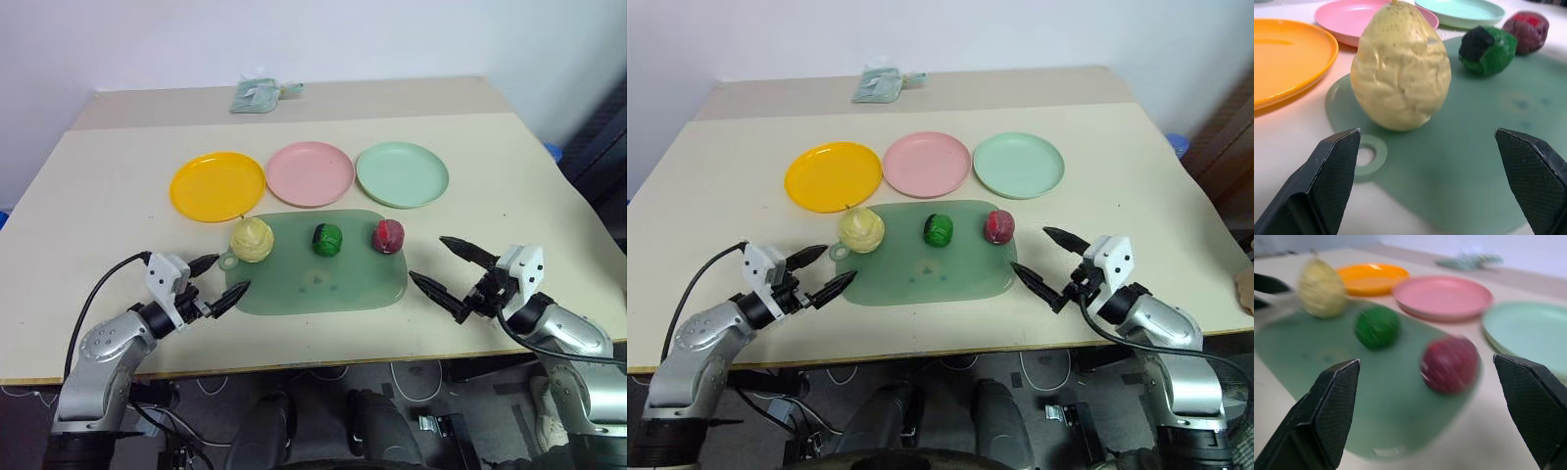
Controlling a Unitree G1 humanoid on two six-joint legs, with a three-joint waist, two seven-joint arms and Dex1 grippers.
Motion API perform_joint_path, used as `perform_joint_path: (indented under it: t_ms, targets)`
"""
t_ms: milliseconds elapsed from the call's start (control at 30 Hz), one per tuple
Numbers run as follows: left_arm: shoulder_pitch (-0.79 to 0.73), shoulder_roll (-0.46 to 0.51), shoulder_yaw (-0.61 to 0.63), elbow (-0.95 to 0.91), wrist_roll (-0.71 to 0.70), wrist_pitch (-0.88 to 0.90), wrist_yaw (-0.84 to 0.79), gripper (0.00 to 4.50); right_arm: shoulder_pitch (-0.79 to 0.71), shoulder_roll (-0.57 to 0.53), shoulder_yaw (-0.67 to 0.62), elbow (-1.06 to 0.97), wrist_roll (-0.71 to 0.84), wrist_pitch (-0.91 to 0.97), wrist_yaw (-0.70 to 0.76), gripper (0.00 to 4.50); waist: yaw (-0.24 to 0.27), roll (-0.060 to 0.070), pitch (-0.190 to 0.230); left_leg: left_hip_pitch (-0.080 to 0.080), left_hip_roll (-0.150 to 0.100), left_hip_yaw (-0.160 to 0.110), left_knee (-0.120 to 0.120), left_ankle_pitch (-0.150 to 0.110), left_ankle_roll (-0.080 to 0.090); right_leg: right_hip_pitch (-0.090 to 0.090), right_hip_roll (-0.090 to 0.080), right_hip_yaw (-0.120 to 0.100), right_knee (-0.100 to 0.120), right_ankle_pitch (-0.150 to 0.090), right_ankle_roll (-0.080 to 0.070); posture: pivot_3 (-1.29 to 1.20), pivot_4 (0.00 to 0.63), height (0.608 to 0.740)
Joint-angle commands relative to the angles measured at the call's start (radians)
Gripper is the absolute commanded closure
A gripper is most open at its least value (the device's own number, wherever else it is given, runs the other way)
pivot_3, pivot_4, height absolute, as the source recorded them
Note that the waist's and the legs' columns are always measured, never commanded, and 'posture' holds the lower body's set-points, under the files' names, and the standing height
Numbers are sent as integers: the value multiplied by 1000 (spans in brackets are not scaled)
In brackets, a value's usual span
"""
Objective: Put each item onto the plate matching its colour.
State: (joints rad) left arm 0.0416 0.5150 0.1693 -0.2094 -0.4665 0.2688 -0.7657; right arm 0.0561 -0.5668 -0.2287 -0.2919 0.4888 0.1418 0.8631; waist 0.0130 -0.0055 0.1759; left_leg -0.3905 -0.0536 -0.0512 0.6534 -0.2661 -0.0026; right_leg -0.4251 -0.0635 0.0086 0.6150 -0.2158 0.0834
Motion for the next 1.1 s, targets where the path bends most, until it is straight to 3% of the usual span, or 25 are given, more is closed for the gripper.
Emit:
perform_joint_path:
  t_ms: [33,333,1100]
  targets:
    - [-41,25,3,-84,-56,115,30,0,-46,-19,11,-64,44,-14,43,45,-1,0,0,0,0,0,0,0,0,0,0,0,0,0,0,0,150,740]
    - [-107,23,-11,-181,-82,291,130,0,-139,-51,74,-69,53,8,108,45,0,0,0,0,0,0,0,0,0,0,1,0,0,0,1,0,150,740]
    - [-255,-43,-78,-82,33,307,291,0,-139,-57,80,-78,19,2,79,45,1,-1,0,0,0,0,0,0,0,0,1,0,0,1,1,0,150,740]
